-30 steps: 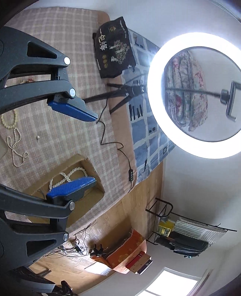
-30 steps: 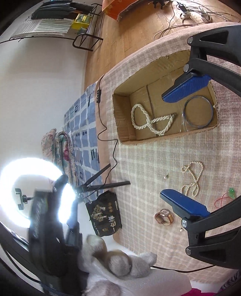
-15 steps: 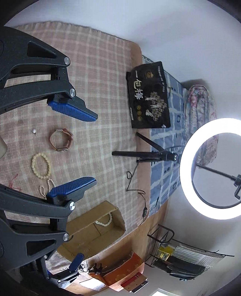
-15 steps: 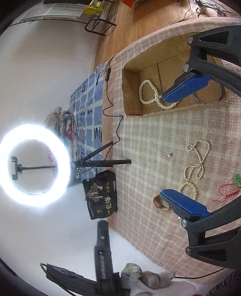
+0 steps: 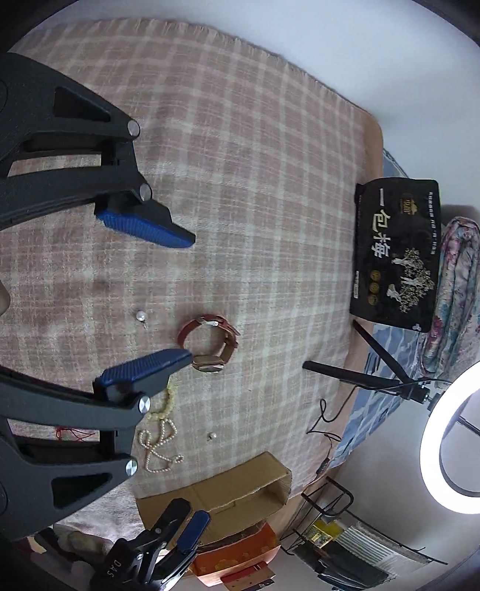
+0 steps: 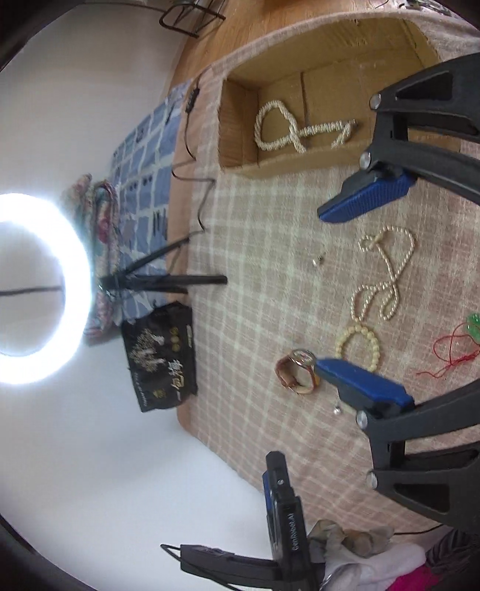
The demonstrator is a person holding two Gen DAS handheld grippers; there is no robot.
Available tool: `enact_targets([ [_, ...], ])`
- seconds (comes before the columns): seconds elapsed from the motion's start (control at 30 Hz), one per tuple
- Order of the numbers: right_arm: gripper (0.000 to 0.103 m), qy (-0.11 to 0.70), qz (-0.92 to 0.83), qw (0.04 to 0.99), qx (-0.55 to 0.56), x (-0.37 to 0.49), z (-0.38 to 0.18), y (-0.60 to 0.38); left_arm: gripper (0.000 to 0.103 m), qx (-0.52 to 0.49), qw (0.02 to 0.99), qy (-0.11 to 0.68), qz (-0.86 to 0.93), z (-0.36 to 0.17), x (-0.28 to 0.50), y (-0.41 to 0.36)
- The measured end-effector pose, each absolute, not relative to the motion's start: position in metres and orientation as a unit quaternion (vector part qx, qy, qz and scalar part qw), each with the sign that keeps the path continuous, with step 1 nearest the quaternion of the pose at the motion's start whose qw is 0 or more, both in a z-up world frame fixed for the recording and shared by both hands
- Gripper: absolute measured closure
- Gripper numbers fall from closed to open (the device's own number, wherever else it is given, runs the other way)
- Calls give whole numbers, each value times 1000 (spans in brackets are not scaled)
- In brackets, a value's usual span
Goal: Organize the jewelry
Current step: 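Move both tools back toward the pearl earring and bead bracelet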
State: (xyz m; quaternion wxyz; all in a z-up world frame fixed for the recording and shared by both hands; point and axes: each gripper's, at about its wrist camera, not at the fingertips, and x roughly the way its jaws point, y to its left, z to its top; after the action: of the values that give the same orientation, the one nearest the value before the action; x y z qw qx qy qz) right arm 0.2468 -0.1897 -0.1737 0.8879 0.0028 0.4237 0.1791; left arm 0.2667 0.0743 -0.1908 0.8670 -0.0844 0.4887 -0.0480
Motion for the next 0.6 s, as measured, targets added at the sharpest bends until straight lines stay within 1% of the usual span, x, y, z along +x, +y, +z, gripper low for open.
enact_targets([
  [0.03,39,428,185,885,-1,247,-176,-186,56,-84,863,495,-50,-196,266,74],
  [0.17,53,439,213,873,-28,250,-188,-167,57,-79,855,508,-63,-213,259,70],
  [0.27,60,447,238,861,-49,253,-198,-153,57,-74,850,517,-72,-225,255,64],
  [0.37,63,456,260,848,-72,256,-212,-142,57,-65,847,521,-80,-233,252,58],
  [0.6,64,474,280,823,-136,260,-244,-124,57,-21,848,523,-88,-243,253,42],
])
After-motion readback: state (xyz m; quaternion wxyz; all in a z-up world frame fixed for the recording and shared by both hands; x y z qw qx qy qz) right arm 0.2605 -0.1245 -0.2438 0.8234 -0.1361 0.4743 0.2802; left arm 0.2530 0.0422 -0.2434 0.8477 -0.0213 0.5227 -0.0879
